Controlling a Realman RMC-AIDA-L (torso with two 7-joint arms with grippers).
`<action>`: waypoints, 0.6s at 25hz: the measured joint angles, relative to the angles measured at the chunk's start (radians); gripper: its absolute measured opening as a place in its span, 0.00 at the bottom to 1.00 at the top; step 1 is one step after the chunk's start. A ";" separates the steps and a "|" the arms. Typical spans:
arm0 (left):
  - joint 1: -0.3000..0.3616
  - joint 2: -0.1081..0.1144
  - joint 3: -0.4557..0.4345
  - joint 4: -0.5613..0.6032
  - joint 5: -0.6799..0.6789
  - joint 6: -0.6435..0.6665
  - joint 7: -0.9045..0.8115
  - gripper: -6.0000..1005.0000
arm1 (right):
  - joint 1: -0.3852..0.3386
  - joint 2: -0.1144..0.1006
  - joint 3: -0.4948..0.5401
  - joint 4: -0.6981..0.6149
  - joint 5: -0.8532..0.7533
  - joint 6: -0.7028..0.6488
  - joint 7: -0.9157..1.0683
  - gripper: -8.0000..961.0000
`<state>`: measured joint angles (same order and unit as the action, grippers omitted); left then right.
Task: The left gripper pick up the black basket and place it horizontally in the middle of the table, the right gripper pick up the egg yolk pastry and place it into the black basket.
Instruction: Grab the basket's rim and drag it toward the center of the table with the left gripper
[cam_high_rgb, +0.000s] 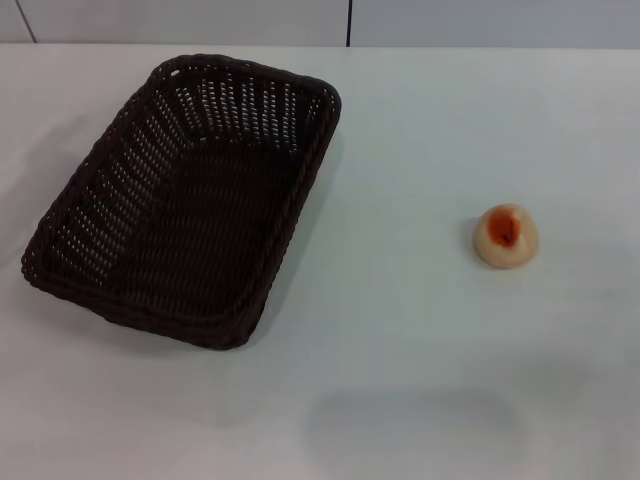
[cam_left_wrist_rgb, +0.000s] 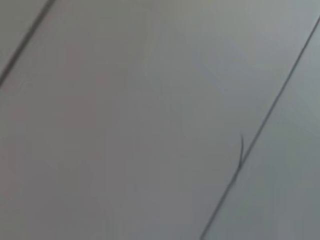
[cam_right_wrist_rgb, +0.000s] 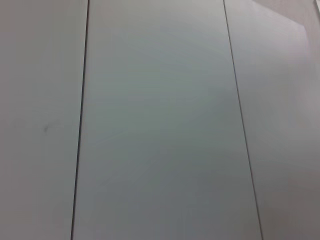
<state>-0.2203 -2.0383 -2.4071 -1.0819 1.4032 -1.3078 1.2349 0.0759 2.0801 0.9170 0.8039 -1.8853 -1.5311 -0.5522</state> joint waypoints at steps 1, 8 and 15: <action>-0.003 -0.002 0.000 -0.042 0.047 0.000 -0.047 0.80 | 0.000 0.000 0.000 0.000 0.000 0.000 0.000 0.75; -0.053 -0.017 0.014 -0.275 0.450 -0.002 -0.350 0.80 | 0.002 -0.001 0.000 0.002 0.000 0.000 0.000 0.75; -0.103 -0.021 0.177 -0.395 0.844 0.013 -0.543 0.79 | 0.002 -0.002 0.000 0.002 0.000 0.000 0.000 0.75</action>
<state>-0.3238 -2.0594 -2.2303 -1.4771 2.2473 -1.2949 0.6918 0.0782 2.0785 0.9173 0.8054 -1.8853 -1.5309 -0.5522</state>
